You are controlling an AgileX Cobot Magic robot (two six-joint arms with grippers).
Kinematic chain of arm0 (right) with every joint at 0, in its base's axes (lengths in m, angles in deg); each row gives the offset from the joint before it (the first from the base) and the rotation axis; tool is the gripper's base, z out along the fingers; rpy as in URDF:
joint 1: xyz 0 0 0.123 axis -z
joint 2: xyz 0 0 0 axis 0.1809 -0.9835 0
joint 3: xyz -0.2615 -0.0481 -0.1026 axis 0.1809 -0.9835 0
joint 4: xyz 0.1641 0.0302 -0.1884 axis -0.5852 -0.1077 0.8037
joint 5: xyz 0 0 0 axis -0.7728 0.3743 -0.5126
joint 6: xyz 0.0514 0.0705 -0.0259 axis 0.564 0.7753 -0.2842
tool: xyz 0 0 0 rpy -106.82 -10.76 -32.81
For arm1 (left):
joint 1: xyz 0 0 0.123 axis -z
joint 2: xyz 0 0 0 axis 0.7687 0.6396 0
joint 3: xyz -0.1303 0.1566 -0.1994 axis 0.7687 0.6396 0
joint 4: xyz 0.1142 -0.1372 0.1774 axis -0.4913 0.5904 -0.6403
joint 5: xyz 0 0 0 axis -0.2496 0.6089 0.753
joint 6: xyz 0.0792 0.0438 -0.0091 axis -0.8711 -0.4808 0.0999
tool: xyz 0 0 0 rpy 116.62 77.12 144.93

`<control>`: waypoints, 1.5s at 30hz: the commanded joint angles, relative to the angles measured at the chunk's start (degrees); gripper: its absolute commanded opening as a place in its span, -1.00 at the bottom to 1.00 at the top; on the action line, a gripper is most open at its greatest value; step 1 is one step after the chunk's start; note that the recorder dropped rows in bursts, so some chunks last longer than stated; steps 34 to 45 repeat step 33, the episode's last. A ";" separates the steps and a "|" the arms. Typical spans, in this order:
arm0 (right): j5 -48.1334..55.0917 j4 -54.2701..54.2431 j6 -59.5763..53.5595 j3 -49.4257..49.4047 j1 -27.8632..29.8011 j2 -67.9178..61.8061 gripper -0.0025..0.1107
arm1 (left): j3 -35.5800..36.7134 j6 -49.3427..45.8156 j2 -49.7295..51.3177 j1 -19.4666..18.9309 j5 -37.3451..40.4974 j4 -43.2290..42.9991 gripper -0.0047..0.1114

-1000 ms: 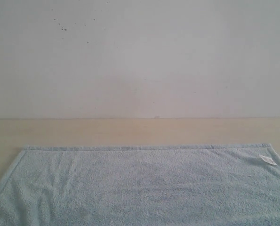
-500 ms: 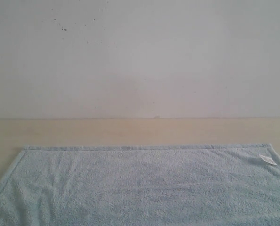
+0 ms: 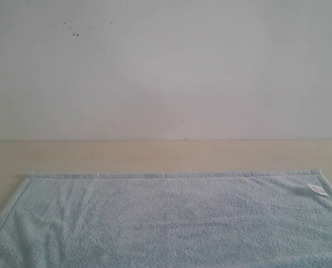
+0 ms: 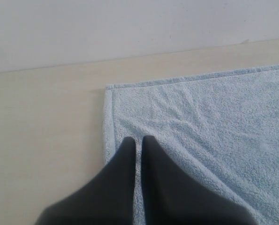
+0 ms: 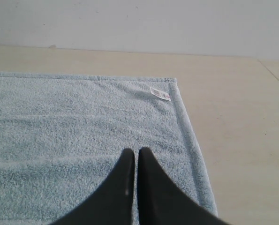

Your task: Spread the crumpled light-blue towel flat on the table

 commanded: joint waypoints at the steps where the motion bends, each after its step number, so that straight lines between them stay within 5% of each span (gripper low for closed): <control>1: -0.06 -0.08 -0.12 0.02 0.37 0.25 -0.91 | -0.02 -0.21 -0.12 0.27 -0.70 0.44 -0.85; 45: 0.51 -0.06 -0.12 0.02 0.37 0.25 -0.91 | -0.02 -0.21 -0.12 0.27 -0.70 0.44 -0.85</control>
